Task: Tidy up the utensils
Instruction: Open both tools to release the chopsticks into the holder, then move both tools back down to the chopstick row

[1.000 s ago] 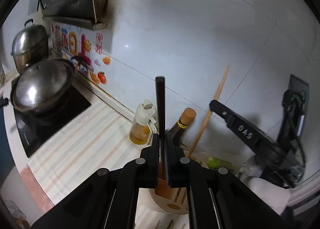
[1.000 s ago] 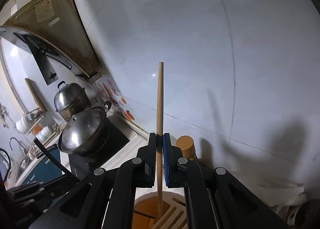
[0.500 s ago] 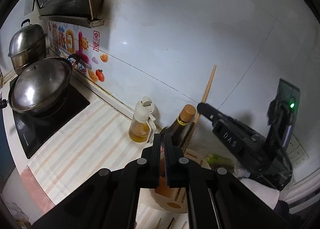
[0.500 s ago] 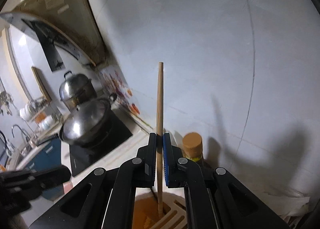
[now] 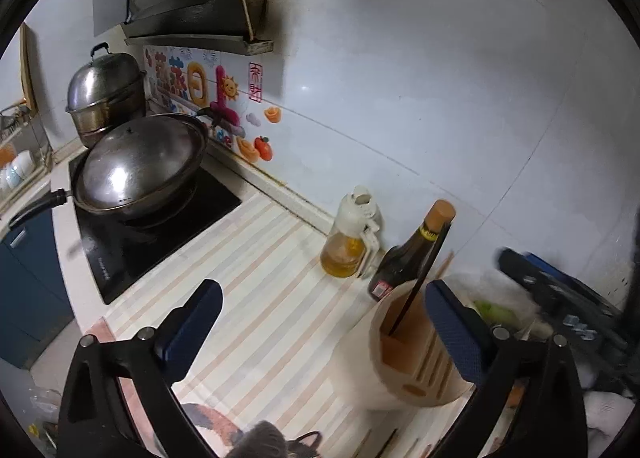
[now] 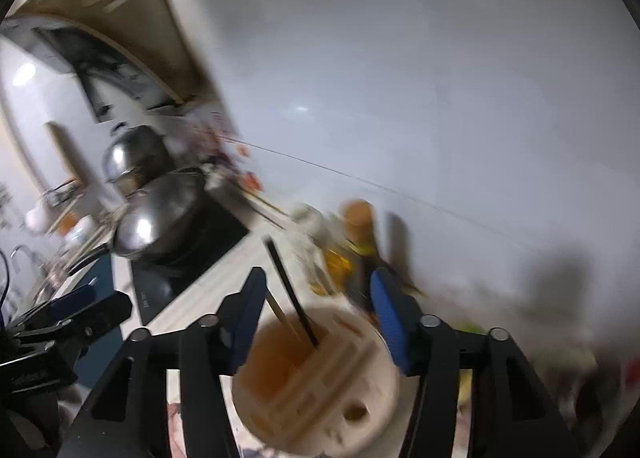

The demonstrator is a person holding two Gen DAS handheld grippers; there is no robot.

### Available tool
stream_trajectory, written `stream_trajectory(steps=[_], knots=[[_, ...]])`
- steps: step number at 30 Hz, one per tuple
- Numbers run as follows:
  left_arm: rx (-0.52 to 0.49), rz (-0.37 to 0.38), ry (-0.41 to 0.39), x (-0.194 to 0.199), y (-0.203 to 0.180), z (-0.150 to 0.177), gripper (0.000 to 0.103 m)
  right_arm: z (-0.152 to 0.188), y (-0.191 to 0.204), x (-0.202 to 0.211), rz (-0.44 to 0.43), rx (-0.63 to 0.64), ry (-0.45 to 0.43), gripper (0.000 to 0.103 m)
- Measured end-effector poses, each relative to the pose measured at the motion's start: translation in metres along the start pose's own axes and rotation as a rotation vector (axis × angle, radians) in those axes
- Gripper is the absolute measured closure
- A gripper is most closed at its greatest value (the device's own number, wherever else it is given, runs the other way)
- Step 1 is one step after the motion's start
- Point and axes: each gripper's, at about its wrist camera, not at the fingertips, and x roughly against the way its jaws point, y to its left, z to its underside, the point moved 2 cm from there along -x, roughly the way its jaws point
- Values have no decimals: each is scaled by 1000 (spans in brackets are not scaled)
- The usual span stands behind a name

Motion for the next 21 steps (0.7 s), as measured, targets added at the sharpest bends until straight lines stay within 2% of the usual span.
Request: stream_trajectory(steps=[2,4,8,14,16,20,21], knots=[[-21,-17,-4,3,0,9,0,15,-9,14,73,-42,20,33],[-39,-8,11,5,1,22,0,36,-20,30,120,-103,34,30],[-89,6,79,-1,-3,59,0,87,-46,50,207,-225,101,29],[-223,14,251,-27,-16,137,0,182,-87,63,310,-401,220,30],[-280,-1,314,-39,-21,168,0,213,-98,63,304,-461,261,38],[-375,-6,427,-62,-31,222,0,278,-127,58,316,-580,361,66],[-392,-1,444,-68,-33,231,0,294,-135,56,330,-603,387,67]])
